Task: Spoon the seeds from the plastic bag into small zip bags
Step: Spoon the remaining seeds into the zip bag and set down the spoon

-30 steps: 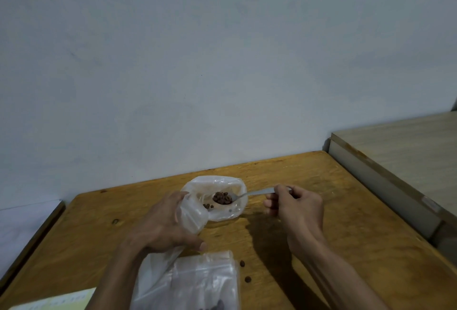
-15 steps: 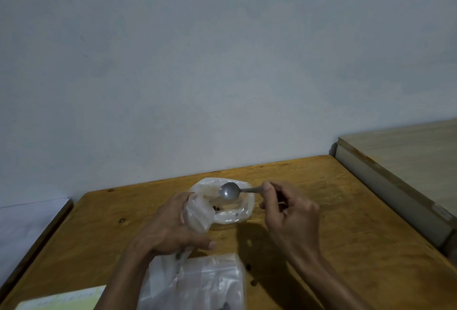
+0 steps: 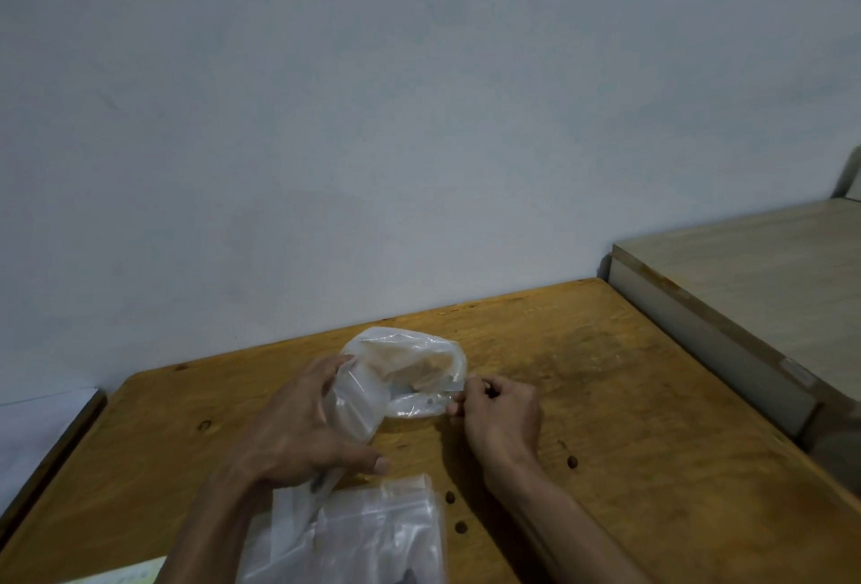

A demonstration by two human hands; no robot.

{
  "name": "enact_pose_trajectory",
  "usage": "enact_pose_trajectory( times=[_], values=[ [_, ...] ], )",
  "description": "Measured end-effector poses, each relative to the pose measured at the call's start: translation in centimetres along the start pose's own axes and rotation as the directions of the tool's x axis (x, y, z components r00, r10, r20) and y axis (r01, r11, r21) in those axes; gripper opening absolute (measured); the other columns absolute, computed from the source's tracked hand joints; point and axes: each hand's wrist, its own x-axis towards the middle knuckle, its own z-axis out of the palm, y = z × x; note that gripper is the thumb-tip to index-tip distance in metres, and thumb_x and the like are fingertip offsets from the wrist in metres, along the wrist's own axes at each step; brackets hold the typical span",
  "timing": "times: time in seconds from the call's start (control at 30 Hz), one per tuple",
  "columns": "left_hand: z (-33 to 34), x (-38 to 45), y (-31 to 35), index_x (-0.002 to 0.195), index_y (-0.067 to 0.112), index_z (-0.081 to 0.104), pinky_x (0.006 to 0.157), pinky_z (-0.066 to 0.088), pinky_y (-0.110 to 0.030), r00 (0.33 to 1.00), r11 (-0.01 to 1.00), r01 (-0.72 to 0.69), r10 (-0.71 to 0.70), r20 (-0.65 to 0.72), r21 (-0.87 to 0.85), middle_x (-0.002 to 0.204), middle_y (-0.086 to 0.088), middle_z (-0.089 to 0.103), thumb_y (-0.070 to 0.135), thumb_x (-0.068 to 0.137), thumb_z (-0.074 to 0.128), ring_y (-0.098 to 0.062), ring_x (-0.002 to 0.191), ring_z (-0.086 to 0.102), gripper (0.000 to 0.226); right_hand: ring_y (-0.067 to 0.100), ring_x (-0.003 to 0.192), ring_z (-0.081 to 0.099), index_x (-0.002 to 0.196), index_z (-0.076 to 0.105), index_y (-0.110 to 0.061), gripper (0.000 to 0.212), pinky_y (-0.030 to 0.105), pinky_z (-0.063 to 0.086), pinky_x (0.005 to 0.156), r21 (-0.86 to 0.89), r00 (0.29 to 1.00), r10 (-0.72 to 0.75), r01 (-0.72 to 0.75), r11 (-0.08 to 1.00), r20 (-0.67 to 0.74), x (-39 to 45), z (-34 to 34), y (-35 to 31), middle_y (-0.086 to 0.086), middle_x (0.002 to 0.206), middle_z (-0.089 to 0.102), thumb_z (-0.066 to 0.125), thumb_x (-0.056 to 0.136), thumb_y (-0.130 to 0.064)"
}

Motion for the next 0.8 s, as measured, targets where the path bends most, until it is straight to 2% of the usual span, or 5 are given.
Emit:
enact_pose_trajectory(
  times=[0.13, 0.27, 0.43, 0.67, 0.8],
  values=[
    [0.2, 0.0, -0.2, 0.149, 0.035, 0.036, 0.093, 0.051, -0.029, 1.0, 1.0, 0.0, 0.0, -0.004, -0.016, 0.132, 0.019, 0.046, 0.059, 0.031, 0.097, -0.011, 0.119, 0.049, 0.135, 0.014, 0.066, 0.073, 0.076, 0.071, -0.016, 0.022, 0.03, 0.062, 0.064, -0.009, 1.0, 0.02, -0.02, 1.0, 0.017, 0.0, -0.3, -0.3, 0.002, 0.068, 0.075, 0.062, 0.096, -0.014],
    [0.3, 0.0, 0.1, 0.149, 0.034, 0.037, 0.095, 0.05, -0.031, 1.0, 1.0, 0.006, -0.005, 0.003, -0.016, 0.136, 0.014, 0.048, 0.056, 0.033, 0.098, -0.012, 0.121, 0.05, 0.132, 0.014, 0.063, 0.07, 0.084, 0.071, -0.009, 0.015, 0.028, 0.061, 0.064, 0.125, 0.989, 0.144, -0.147, 0.981, 0.037, 0.3, -0.6, -0.6, 0.008, 0.073, 0.076, 0.062, 0.096, -0.011],
    [0.0, -0.4, -0.2, 0.149, 0.032, 0.035, 0.092, 0.049, -0.03, 0.998, 0.998, 0.059, -0.059, 0.015, -0.019, 0.133, 0.012, 0.047, 0.05, 0.039, 0.1, -0.013, 0.12, 0.049, 0.129, 0.015, 0.059, 0.068, 0.084, 0.069, -0.008, 0.013, 0.03, 0.061, 0.061, 0.182, 0.992, 0.122, -0.124, 0.975, 0.025, 0.9, -2.5, -2.3, 0.009, 0.07, 0.074, 0.063, 0.095, -0.01],
    [0.1, -0.9, 1.5, 0.104, 0.043, 0.048, 0.071, 0.049, -0.018, 0.998, 0.982, 0.063, -0.062, 0.013, -0.177, 0.106, 0.022, 0.056, 0.025, 0.054, 0.099, 0.001, 0.093, 0.055, 0.073, 0.015, 0.065, 0.069, 0.092, 0.069, -0.009, 0.006, 0.024, 0.059, 0.06, 0.167, 0.999, 0.025, -0.031, 0.985, 0.041, 1.2, -4.4, -4.4, 0.01, 0.078, 0.074, 0.063, 0.095, -0.011],
    [-0.1, -0.9, 1.8, 0.102, 0.04, 0.051, 0.07, 0.051, -0.021, 0.996, 0.967, 0.094, -0.093, 0.016, -0.235, 0.105, 0.017, 0.061, 0.025, 0.05, 0.1, -0.002, 0.093, 0.06, 0.073, 0.017, 0.064, 0.069, 0.093, 0.07, -0.007, 0.006, 0.03, 0.061, 0.064, 0.173, 0.999, -0.014, 0.005, 0.985, 0.048, 1.3, -4.6, -4.8, 0.01, 0.074, 0.074, 0.064, 0.094, -0.009]
  ],
)
